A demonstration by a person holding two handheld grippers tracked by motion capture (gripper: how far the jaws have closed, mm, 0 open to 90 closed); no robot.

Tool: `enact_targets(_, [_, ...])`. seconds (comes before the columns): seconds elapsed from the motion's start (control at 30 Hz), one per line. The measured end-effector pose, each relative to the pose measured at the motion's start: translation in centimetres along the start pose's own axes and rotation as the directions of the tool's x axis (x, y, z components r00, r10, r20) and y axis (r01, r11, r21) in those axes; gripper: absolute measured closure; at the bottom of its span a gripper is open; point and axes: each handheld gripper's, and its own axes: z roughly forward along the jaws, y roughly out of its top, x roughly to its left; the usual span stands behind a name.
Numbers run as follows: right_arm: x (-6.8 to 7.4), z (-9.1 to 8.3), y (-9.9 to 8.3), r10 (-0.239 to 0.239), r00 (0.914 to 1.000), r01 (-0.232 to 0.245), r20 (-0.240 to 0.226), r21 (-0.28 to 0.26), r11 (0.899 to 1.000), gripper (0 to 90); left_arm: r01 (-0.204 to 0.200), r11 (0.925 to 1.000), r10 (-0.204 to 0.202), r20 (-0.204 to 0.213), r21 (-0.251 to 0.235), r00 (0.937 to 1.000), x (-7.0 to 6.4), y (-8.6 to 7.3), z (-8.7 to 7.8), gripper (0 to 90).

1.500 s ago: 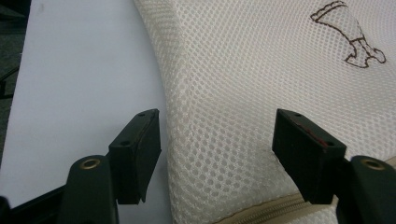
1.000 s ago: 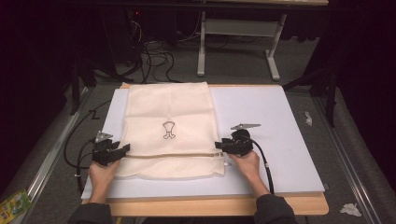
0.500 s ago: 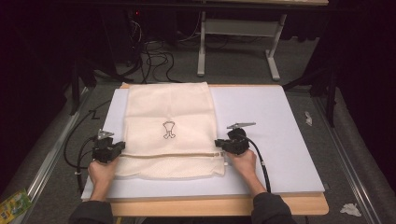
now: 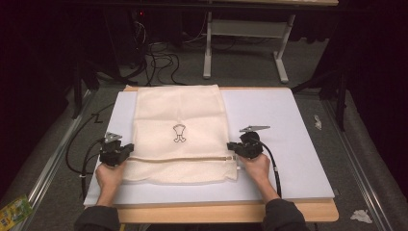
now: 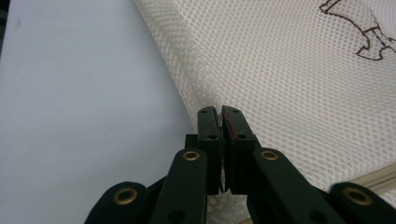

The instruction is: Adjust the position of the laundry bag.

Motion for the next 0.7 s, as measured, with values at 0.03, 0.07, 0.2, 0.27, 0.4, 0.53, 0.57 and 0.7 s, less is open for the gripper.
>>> enact_targets(0.03, [-0.3,-0.3,-0.1,0.007,1.0000,-0.007,0.004,-0.003,1.000,88.2,-0.004,1.0000,0.004,0.009,0.000,1.0000,-0.3,0.1,0.1,87.4])
enact_targets(0.07, [-0.4,-0.4,-0.2,0.009,0.9999,-0.009,0.006,-0.004,1.000,88.2,-0.005,1.0000,0.005,0.015,0.000,0.9999,-0.4,0.2,0.2,87.4])
enact_targets(0.2, [-0.8,-0.9,-0.4,0.014,0.9998,-0.014,0.013,-0.006,1.000,88.2,0.012,0.9999,-0.012,0.033,-0.009,0.9994,-0.7,0.3,0.4,87.5])
enact_targets(0.27, [-1.0,-1.1,-0.5,0.014,0.9998,-0.014,0.017,-0.012,1.000,88.2,0.007,0.9999,-0.007,0.037,-0.009,0.9993,-0.9,0.4,0.5,87.5])
enact_targets(0.4, [-1.2,-1.5,-0.7,0.015,0.9995,-0.015,0.028,-0.016,1.000,88.3,-0.008,0.9998,0.009,0.043,-0.016,0.9990,-1.5,0.7,0.5,87.6])
enact_targets(0.53, [-1.5,-1.8,-0.8,0.016,0.9993,-0.016,0.032,-0.021,1.000,88.3,-0.017,0.9997,0.018,0.042,-0.019,0.9989,-1.9,0.9,0.6,87.6])
enact_targets(0.57, [-1.6,-2.1,-0.9,0.019,0.9992,-0.018,0.036,-0.022,1.000,88.3,-0.019,0.9996,0.020,0.042,-0.022,0.9989,-2.3,1.1,0.7,87.7])
enact_targets(0.7, [-1.8,-2.6,-0.9,0.016,0.9989,-0.015,0.045,-0.028,0.999,88.3,-0.031,0.9991,0.032,0.051,-0.029,0.9982,-2.9,1.4,0.8,87.7])
